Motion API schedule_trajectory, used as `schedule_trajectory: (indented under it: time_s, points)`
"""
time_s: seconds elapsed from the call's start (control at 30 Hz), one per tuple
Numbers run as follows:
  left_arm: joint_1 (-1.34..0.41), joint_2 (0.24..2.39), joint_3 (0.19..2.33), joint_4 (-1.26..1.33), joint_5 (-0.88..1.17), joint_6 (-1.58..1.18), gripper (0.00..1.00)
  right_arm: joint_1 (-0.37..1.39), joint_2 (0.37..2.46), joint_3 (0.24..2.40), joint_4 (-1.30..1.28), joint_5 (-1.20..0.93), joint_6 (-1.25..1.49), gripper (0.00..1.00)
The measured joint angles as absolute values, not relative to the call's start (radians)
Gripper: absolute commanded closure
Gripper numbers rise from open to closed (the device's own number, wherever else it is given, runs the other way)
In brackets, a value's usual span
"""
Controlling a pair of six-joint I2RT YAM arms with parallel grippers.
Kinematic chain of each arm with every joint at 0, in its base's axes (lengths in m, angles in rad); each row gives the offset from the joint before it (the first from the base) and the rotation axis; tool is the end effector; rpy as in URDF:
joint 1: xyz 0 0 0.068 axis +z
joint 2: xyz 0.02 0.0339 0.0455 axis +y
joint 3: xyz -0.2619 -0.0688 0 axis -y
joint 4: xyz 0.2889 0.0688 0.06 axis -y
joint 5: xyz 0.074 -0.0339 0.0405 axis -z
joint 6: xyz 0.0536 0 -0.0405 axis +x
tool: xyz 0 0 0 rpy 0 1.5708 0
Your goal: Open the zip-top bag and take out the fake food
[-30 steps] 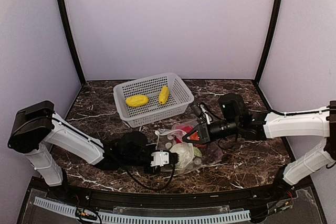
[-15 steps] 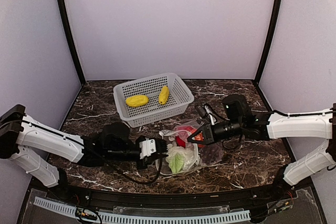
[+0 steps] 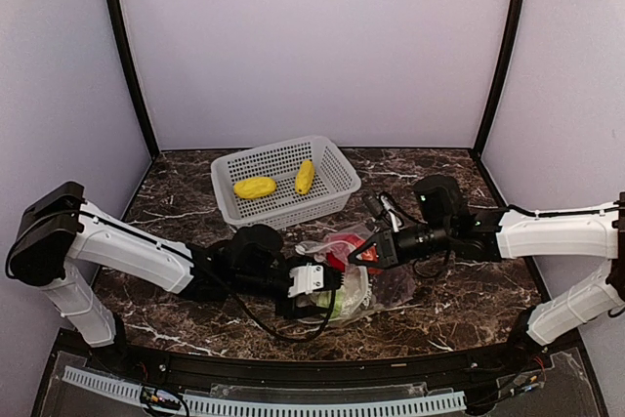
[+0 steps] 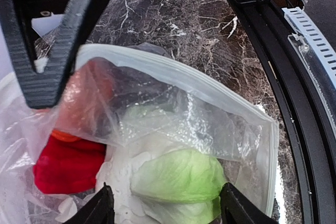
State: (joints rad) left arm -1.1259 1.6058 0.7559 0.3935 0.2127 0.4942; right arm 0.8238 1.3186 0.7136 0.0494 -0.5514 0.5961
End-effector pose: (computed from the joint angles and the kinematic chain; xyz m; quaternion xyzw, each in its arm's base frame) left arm 0.1526 -0.3464 0.1421 0.6500 0.5412 -0.2490 0.4718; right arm 0.2023 0.2598 0.1890 -0.2270 0.8204 0.4853 0.1997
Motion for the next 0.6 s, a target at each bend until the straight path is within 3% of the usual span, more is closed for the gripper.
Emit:
schedule_trajectory:
  time_s: [0.23,0.3,0.43,0.6]
  points:
    - [-1.126,1.728,0.801,0.404,0.198,0.489,0.30,0.824,1.319,0.714,0.052,-0.552,0.596,1.00]
    - [-1.122,1.745,0.816,0.423,0.193,0.484,0.34,0.824,1.319,0.713,0.053,-0.552,0.596,1.00]
    - [-1.120,1.764,0.824,0.445,0.182,0.468,0.68,0.824,1.319,0.709,0.058,-0.552,0.597,1.00]
    - [-1.117,1.753,0.808,0.457,0.176,0.456,0.88,0.824,1.319,0.705,0.058,-0.551,0.596,1.00]
